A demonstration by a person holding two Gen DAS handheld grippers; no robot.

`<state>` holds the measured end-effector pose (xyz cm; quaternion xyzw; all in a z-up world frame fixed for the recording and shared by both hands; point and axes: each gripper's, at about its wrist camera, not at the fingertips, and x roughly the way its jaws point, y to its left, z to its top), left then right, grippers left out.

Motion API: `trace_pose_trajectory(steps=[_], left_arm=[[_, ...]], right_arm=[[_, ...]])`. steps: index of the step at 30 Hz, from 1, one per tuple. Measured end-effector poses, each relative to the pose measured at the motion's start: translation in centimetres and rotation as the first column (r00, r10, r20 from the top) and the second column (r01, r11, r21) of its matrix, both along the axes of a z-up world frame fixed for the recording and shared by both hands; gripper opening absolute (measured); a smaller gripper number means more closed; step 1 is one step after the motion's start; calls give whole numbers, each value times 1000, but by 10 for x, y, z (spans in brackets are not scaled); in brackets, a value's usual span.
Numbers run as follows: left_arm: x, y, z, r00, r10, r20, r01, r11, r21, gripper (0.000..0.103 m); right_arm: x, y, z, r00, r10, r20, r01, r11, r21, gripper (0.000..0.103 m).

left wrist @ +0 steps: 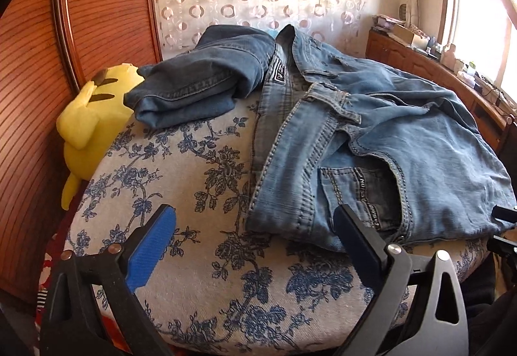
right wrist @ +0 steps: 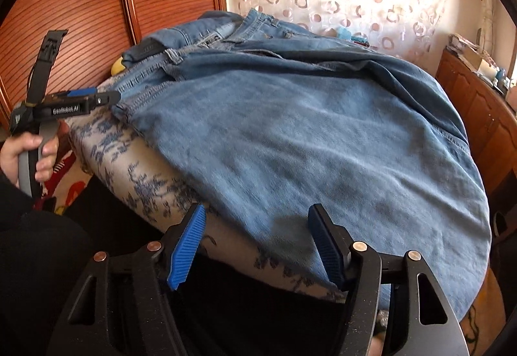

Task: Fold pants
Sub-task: 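Lower both tools toward the jeans hem and waistband edges, then close the right tool on the jeans leg while the left tool grips the waistband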

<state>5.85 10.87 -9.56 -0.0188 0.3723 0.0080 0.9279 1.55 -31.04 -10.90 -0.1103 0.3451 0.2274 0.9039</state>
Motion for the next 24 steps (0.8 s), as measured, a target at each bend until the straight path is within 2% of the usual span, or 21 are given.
trace_pose_trajectory(steps=[5,7,10,12,13,15,18,20,22,24], left_arm=[[3,7,-3,1000,-10,-9,10,999,-32,90],[4,9,-4,1000,-22,-7,21,998,-55,84],[6,8,-4,999,-40,-4,40,997,-67,76],[8,7,-4,998,-60,-6,59,994,-93,69],[9,7,-4,998,-67,-6,66,992,-104,64],[9,6,-4,997,-80,-5,79,990,-115,58],[9,4,-4,994,-109,-3,108,983,-149,43],[8,2,-3,993,-122,-3,120,982,-145,38],[5,-3,1,989,-145,2,144,979,-143,26],[0,-7,8,987,-159,15,160,976,-147,22]], right_arm=[[-5,-8,4,1000,-16,13,16,1000,-11,57],[-7,-11,5,1000,-18,18,19,1000,-9,53],[-9,-6,3,999,-25,39,26,999,-34,42],[-10,-5,2,998,-27,50,29,999,-45,29],[-11,-7,2,998,-26,50,28,999,-41,26],[-9,-5,2,998,-25,50,26,999,-33,12],[-8,-7,2,998,-24,54,25,1000,-15,6],[-11,-11,6,997,-25,70,25,1000,-1,4],[-10,-14,13,996,-27,88,25,1000,18,3],[-11,-15,20,994,-33,105,30,999,36,3]])
